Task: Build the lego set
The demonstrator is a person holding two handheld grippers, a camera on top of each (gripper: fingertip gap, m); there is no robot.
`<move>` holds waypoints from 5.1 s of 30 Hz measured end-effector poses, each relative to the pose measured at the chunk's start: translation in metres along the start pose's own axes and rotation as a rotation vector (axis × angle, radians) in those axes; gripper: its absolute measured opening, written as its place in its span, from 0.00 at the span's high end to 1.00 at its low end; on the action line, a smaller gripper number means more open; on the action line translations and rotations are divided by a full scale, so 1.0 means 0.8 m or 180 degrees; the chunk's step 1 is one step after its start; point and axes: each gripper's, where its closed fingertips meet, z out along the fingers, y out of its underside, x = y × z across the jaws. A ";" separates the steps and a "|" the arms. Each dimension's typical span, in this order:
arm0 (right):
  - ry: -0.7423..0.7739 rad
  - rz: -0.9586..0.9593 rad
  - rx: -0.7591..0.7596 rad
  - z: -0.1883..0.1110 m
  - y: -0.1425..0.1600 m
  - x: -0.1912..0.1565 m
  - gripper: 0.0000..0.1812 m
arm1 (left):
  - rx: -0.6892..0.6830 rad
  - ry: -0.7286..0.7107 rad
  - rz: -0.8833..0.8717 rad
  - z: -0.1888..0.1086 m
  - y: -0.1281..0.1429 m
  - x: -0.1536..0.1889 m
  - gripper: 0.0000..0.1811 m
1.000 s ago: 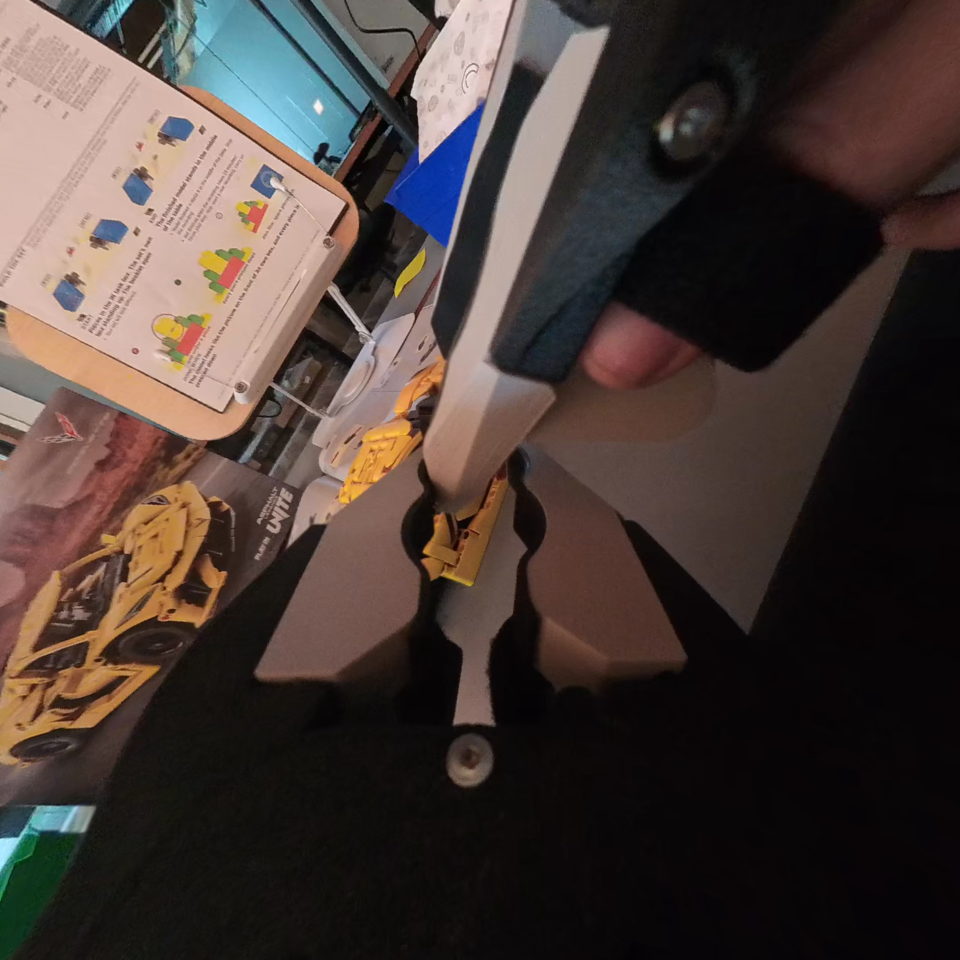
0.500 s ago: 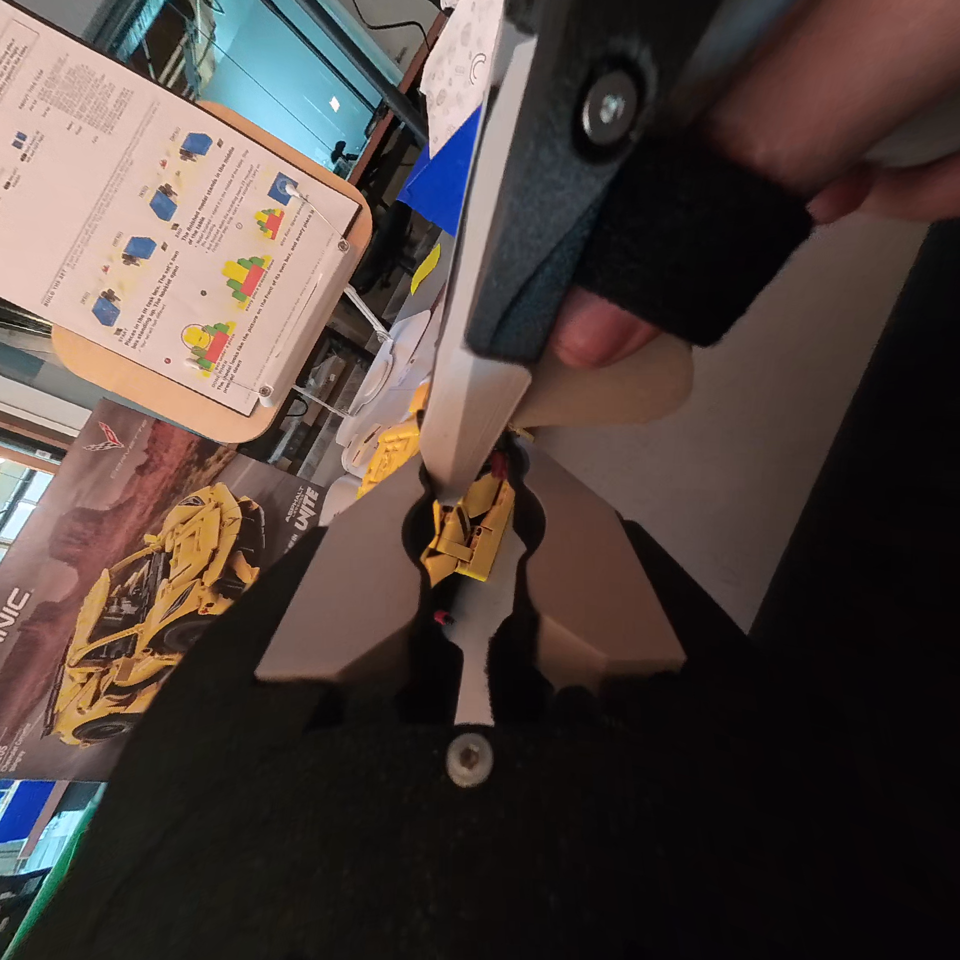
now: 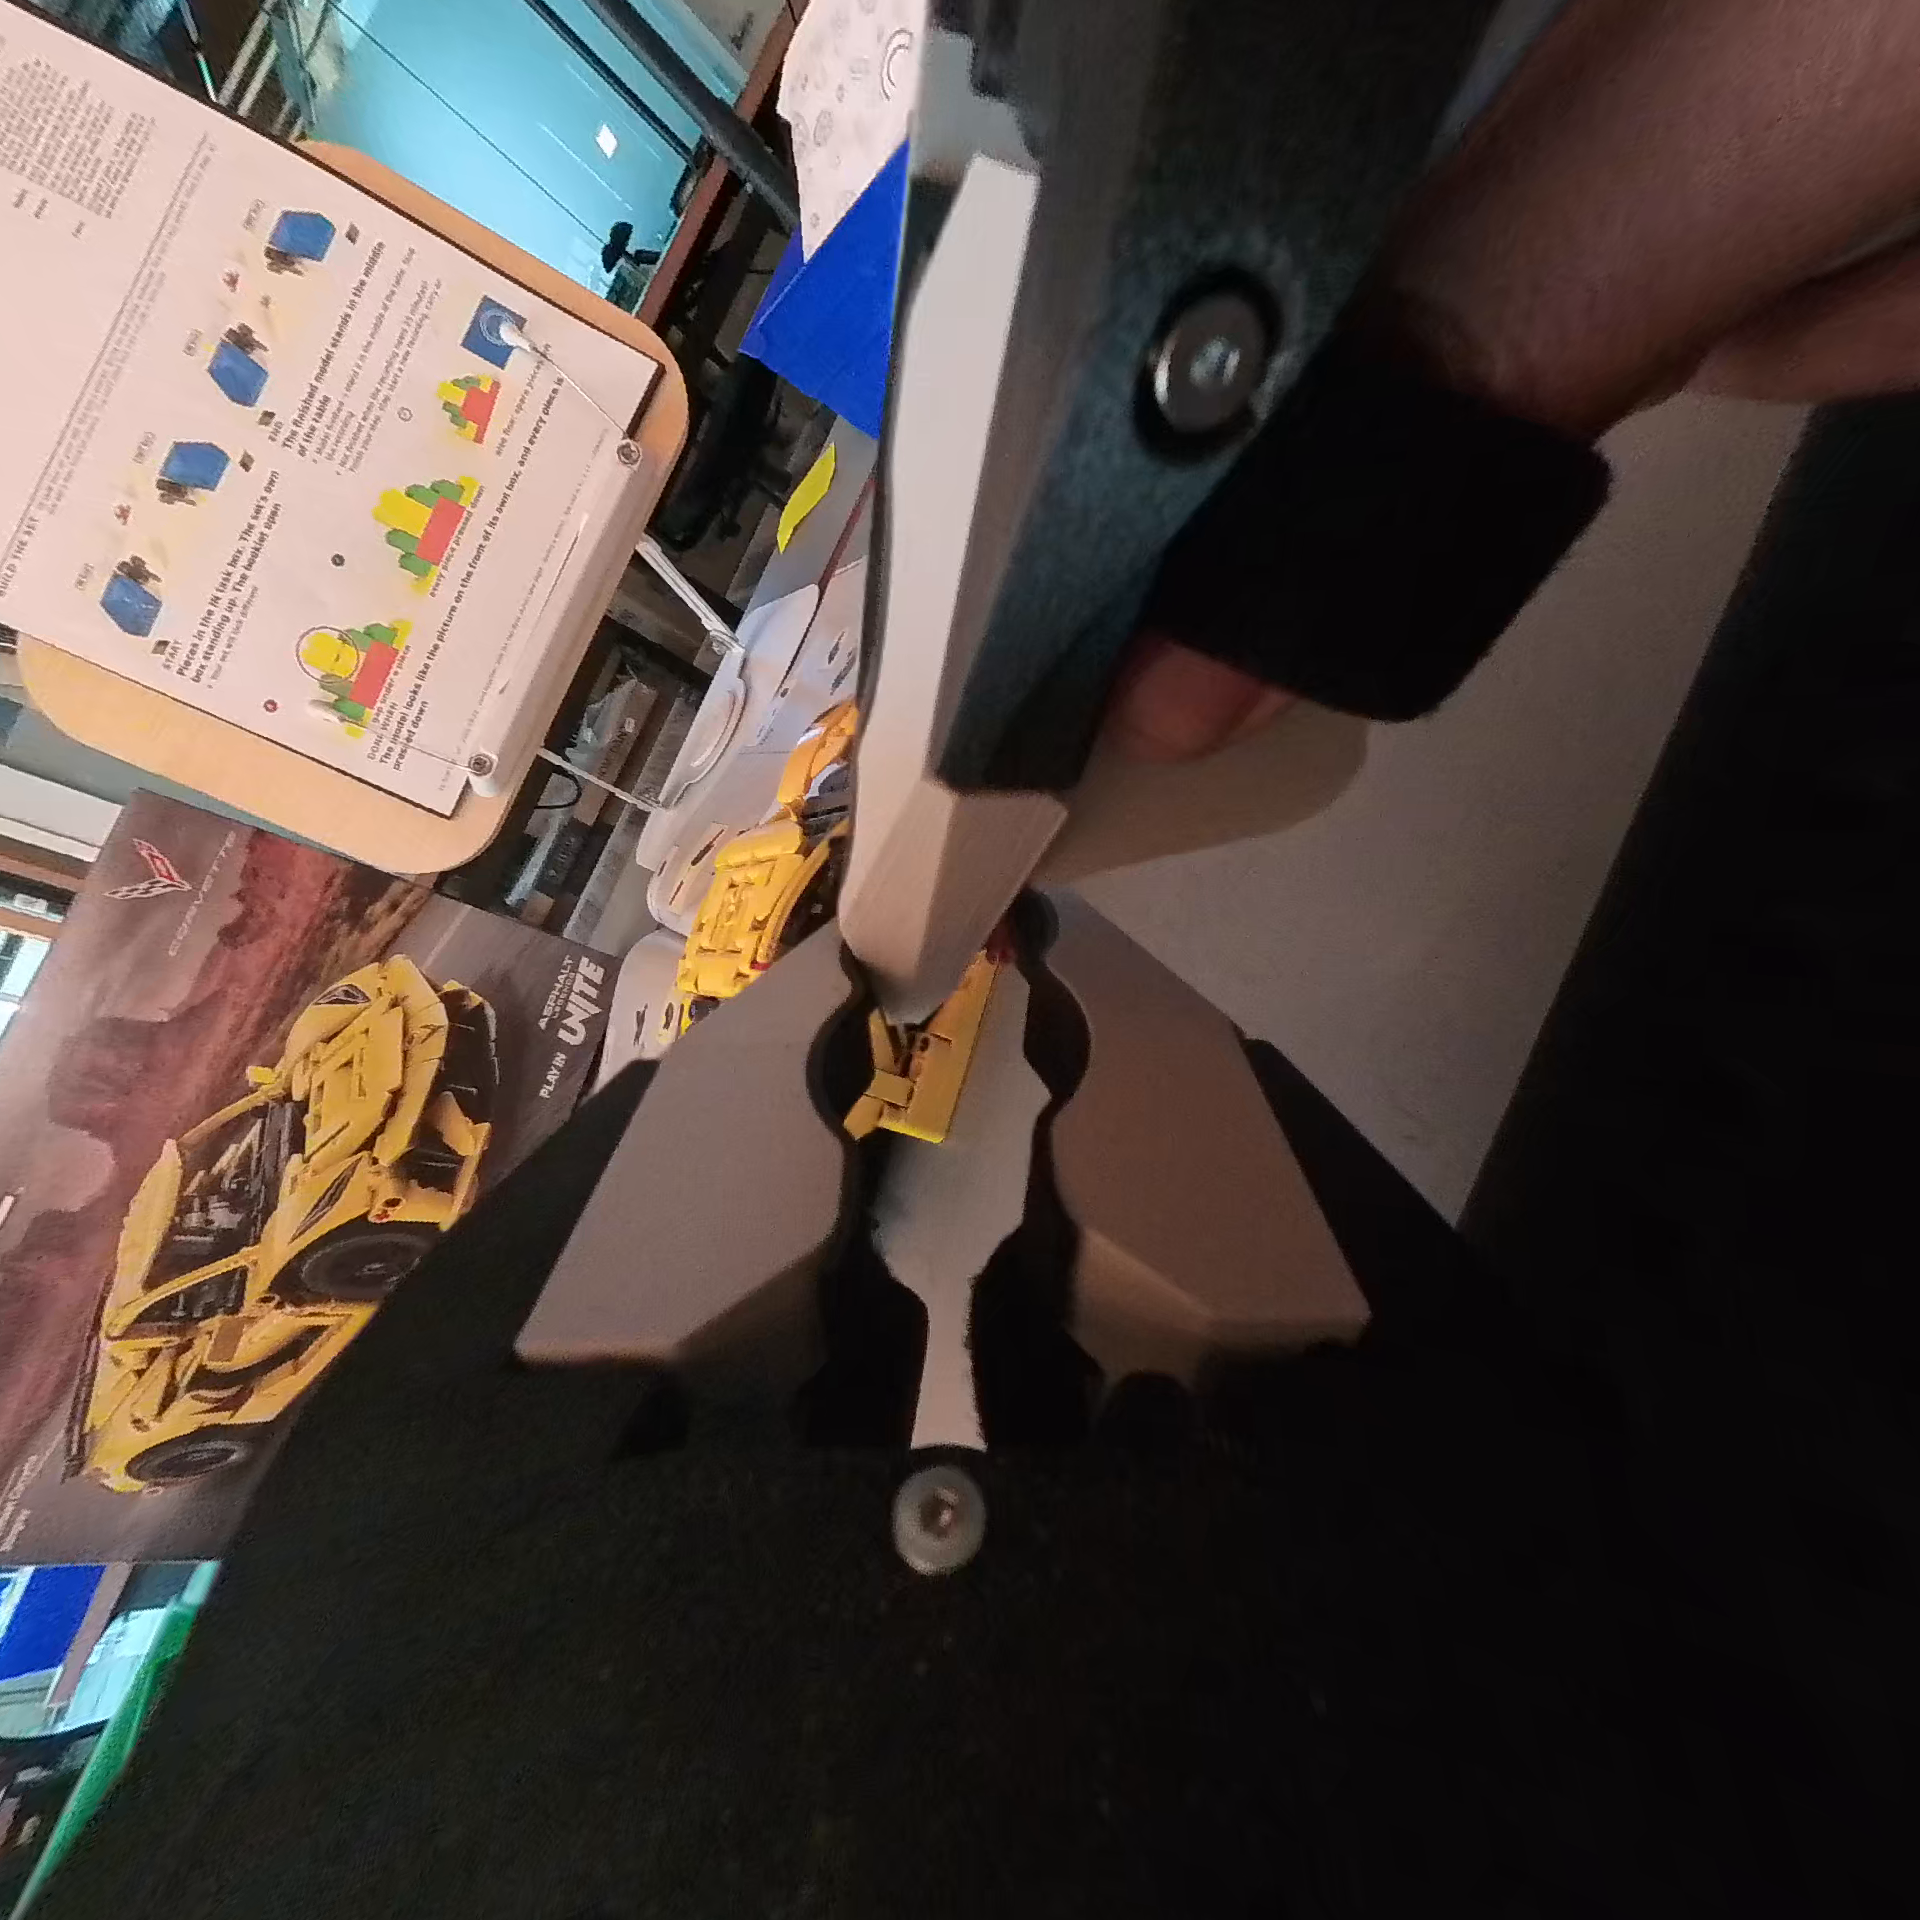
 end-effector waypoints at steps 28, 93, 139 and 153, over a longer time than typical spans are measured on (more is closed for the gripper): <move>-0.2315 -0.0849 0.1300 -0.093 -0.004 -0.037 0.80 | 0.1588 0.2575 -0.2002 -0.071 -0.058 0.021 0.86; -0.1436 0.1824 -0.0799 0.088 0.039 0.222 0.69 | -0.0581 0.1488 -0.3809 0.051 0.195 -0.154 0.69; -0.0091 0.2268 -0.2330 0.086 0.088 0.349 0.83 | 0.0218 0.1262 -0.3563 0.188 0.125 -0.228 0.74; -0.0044 0.2200 -0.2361 0.086 0.091 0.352 0.84 | -0.0078 0.1379 -0.3571 0.196 0.142 -0.207 0.74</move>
